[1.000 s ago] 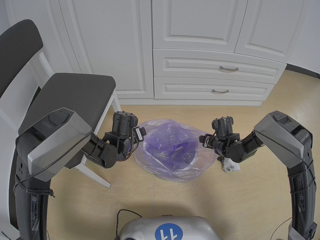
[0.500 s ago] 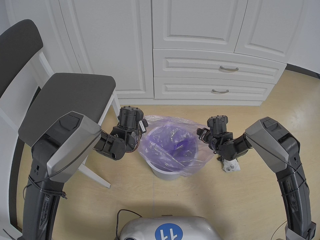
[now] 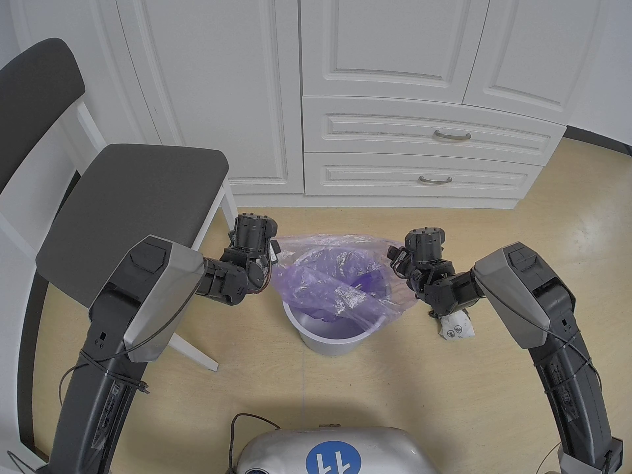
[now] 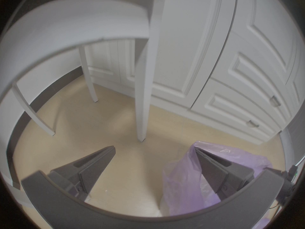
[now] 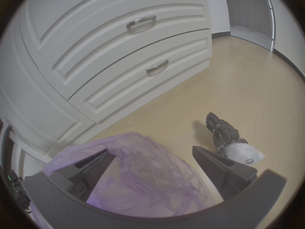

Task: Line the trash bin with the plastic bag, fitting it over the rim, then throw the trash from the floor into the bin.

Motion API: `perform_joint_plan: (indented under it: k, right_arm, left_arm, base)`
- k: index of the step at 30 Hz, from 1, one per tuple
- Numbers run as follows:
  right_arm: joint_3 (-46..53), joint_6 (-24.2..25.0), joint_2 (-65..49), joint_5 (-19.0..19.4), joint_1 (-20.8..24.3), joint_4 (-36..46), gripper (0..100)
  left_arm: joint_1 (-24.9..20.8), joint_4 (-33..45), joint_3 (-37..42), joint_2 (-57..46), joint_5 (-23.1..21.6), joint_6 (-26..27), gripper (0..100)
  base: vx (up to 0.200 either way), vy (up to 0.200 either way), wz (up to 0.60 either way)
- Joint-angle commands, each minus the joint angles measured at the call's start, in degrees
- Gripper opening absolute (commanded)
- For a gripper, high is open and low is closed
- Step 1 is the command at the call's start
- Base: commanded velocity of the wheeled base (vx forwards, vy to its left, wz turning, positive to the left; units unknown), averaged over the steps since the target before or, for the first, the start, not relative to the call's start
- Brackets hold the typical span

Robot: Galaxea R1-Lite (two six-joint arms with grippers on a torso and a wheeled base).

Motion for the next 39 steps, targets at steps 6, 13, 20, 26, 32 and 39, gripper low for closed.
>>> perform_joint_plan:
  k: [6,13,20,26,32,39]
  right_arm:
    - [2.0,-1.1,-1.4,0.1,0.0,7.7,100]
    - [6.9,-2.5,-7.2,0.3,0.1,9.9,100]
    - [15.5,-7.6,-14.8,0.2,0.8,9.9,100]
    - [24.0,-14.7,-19.3,0.5,0.7,9.8,100]
    - [31.8,-21.3,-19.5,1.8,2.2,9.7,100]
    - [38.7,-24.0,-19.6,6.1,6.6,9.0,100]
  left_arm:
    - [0.3,7.1,8.5,-6.4,-1.2,0.0,100]
    - [-0.1,6.4,17.5,-13.3,-4.6,0.2,100]
    - [-0.9,4.1,21.5,-16.2,-4.5,0.5,100]
    - [-2.8,-3.0,28.1,-18.4,-4.5,3.9,100]
    - [-5.0,-10.6,32.4,-18.4,-4.6,9.6,100]
    - [-6.0,-10.1,31.3,-17.5,-6.1,14.9,100]
  base:
    - [0.0,0.0,0.0]
    - [0.0,0.0,0.0]
    - [0.0,0.0,0.0]
    - [0.0,0.0,0.0]
    - [0.0,0.0,0.0]
    - [0.0,0.0,0.0]
